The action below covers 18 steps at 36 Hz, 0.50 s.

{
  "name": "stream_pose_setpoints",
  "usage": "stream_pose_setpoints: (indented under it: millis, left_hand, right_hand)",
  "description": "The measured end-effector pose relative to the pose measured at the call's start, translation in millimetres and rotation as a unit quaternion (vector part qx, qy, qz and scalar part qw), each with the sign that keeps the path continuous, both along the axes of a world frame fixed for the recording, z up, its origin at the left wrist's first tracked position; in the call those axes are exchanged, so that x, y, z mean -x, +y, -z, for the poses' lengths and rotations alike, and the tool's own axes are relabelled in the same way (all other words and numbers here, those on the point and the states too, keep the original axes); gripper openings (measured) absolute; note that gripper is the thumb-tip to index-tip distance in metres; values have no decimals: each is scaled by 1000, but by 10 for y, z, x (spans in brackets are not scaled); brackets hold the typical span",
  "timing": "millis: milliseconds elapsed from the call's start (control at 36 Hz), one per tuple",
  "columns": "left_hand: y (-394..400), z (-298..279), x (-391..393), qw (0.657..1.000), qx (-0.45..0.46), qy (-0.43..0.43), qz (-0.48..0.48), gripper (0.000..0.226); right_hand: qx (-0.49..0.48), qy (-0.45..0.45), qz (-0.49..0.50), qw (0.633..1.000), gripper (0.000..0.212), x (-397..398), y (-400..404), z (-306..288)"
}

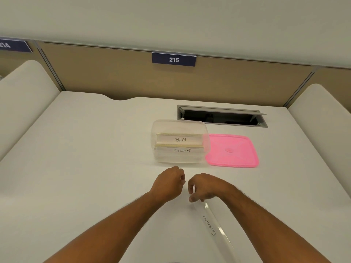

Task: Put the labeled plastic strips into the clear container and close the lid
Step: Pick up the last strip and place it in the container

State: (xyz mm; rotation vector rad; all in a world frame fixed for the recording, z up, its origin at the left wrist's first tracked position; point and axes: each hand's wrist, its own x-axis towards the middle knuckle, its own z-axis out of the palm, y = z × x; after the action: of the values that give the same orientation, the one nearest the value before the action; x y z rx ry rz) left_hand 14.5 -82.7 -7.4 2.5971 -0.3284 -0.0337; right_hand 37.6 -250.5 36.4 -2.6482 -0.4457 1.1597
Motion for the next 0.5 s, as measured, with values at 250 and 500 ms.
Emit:
stream_pose_setpoints:
  millis: [250,500]
  left_hand:
    - [9,11,48,999,24,37,-15,11]
    - [-31,-90,30,992,88,79,-33,18]
  right_hand:
    - [-17,13,31,999,18,53,-30,22]
    - [-122,-54,101,986,16,-179,-223,-349]
